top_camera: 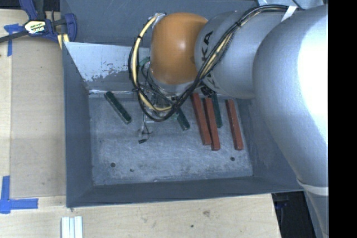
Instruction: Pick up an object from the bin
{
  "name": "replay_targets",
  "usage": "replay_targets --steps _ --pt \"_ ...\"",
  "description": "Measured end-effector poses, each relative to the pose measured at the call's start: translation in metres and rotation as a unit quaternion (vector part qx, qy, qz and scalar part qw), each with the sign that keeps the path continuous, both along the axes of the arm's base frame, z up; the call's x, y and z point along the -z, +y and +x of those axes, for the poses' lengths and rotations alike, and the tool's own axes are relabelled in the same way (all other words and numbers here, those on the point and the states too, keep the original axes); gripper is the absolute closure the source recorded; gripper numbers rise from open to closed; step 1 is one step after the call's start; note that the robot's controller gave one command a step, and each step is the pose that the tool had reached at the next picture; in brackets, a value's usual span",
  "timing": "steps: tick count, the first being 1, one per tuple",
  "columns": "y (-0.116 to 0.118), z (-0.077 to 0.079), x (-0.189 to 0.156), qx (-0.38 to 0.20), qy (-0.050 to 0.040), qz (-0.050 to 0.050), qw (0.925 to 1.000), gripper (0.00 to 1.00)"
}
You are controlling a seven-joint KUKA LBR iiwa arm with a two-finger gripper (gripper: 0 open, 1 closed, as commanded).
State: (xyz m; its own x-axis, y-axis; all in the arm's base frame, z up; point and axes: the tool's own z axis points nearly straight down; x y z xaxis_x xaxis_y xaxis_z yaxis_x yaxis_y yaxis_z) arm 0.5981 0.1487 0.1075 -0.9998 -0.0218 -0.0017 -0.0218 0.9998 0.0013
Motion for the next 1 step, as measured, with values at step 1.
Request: replay_targets --steps 1 --pt "0.0170 0.0207 -0.0468 -0.039 -0.0005 -0.001 0.9992 0.00"
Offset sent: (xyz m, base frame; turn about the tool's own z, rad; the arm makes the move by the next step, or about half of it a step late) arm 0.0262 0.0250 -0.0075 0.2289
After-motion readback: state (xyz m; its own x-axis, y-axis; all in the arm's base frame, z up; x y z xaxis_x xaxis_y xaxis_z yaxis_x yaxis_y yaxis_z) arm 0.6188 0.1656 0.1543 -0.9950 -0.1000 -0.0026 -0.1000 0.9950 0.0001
